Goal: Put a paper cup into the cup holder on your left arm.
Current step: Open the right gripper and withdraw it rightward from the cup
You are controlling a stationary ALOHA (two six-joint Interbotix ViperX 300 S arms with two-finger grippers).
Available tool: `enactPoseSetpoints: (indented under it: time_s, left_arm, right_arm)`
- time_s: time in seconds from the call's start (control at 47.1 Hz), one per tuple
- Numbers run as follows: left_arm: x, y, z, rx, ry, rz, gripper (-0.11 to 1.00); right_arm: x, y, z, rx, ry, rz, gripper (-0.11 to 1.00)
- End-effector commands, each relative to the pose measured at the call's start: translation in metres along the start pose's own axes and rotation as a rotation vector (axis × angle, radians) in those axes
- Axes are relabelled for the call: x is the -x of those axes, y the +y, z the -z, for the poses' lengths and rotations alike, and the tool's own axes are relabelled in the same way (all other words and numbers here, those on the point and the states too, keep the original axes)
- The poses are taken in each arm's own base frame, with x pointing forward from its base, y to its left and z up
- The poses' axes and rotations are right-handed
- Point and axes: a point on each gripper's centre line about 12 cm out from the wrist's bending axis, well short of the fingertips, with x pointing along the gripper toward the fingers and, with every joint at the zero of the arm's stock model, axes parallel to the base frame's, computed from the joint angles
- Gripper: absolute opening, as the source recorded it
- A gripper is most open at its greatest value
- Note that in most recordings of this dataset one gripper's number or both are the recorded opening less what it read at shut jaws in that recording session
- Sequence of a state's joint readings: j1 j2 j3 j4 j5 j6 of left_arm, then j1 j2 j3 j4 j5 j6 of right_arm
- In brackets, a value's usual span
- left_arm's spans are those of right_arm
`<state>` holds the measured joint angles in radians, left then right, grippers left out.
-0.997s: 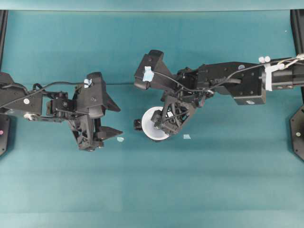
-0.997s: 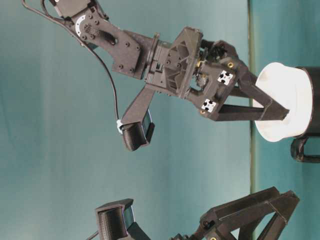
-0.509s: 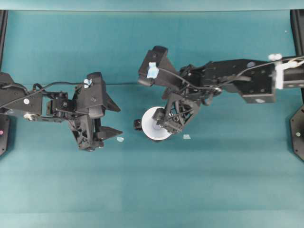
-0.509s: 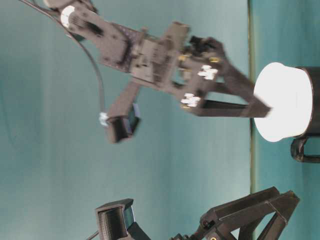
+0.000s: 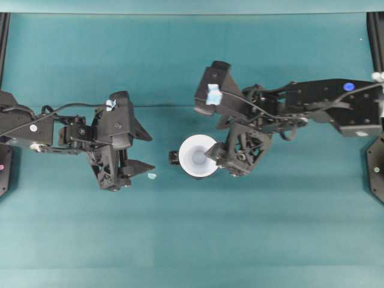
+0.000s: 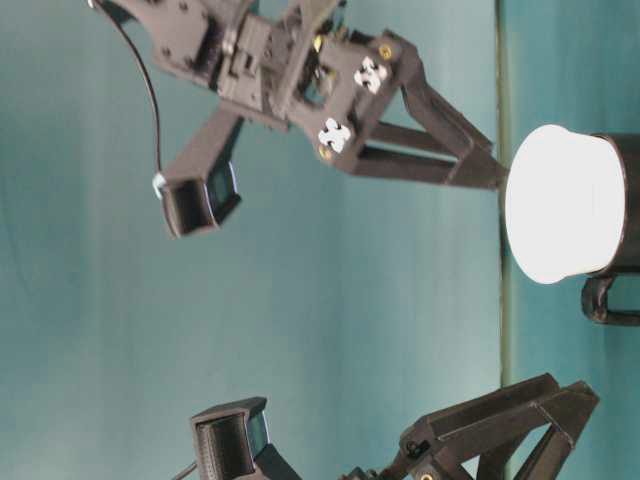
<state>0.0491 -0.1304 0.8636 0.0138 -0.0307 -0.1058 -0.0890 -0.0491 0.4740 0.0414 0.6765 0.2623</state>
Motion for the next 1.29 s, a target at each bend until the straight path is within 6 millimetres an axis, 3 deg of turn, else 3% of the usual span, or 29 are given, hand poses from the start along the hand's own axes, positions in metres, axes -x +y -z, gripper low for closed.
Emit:
enactPoseSetpoints:
  time_s: [0.0,0.658,1.273]
  left_arm:
    - [0.001,-0.002,-0.011,-0.003,-0.038,0.006,0.86]
    - [0.001,-0.006,-0.009,-0.011,-0.036,0.015,0.86]
    - [0.001,-0.007,-0.01,-0.013,-0.034,0.018,0.86]
  right_arm:
    - [0.017,0.005,-0.004,0.04,-0.075,-0.02,0.81]
    - [0.039,0.006,0.021,0.197,-0.141,-0.04,0.82]
    - [0.047,0.007,0.036,0.256,-0.145,-0.046,0.82]
